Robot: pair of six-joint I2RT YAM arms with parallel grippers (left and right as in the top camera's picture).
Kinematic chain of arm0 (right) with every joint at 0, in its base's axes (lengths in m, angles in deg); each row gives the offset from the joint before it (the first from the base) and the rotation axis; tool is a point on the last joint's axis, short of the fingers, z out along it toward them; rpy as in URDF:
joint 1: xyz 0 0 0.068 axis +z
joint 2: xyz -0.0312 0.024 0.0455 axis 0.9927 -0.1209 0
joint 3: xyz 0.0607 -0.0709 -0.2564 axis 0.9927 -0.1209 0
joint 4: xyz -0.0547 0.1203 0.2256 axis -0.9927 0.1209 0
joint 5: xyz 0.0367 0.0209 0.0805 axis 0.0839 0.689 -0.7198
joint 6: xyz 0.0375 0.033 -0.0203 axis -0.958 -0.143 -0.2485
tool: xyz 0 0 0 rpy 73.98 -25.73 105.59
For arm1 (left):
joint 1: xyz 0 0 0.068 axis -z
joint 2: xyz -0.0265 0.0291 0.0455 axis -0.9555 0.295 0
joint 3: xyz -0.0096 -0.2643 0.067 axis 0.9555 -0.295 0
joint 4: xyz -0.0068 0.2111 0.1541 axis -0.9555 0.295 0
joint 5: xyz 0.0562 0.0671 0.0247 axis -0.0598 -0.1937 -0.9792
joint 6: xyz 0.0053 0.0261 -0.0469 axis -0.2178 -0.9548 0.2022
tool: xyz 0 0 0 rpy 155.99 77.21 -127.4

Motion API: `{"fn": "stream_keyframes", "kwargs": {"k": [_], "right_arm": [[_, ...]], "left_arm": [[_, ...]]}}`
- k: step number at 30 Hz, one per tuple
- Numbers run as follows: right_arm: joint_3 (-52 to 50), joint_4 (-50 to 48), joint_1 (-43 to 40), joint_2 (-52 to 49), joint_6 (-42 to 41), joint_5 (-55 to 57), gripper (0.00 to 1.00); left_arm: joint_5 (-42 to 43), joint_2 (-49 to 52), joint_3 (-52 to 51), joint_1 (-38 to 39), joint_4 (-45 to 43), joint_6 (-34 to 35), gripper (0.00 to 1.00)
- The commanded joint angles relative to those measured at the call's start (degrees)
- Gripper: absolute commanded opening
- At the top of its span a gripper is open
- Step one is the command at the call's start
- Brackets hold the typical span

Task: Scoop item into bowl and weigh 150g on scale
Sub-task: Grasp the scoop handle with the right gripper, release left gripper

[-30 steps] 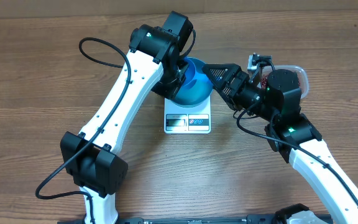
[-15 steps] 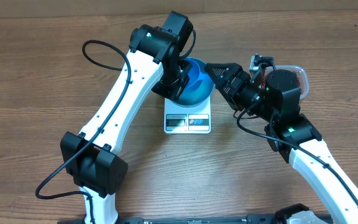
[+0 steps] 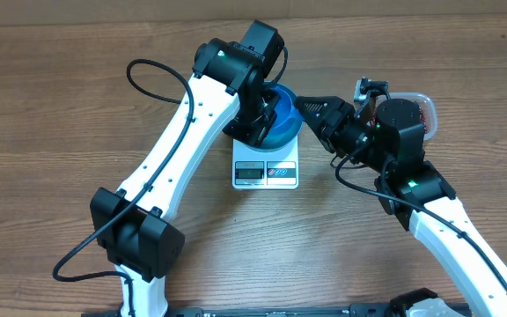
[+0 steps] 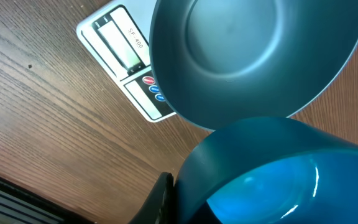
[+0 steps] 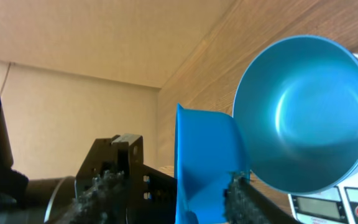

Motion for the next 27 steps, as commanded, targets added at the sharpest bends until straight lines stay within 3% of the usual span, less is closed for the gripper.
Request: {"fn": "stream_keyframes", "kwargs": {"k": [1, 6, 27], "right_arm": [[1.4, -0.2, 0.1, -0.1, 0.2, 0.4, 0.46], [1.4, -0.2, 0.1, -0.1, 0.2, 0.3, 0.3], [1.4, 0.0, 0.1, -0.1, 0.3, -0.2, 0.04]], "left_arm": [[-1.5, -2.2, 1.4, 0.1, 0.2, 1.5, 0.04], [-1.5, -2.2, 1.4, 0.1, 0.2, 2.3, 0.04], [-3.7, -2.2, 1.4, 0.1, 0.0, 3.8, 0.04]]}}
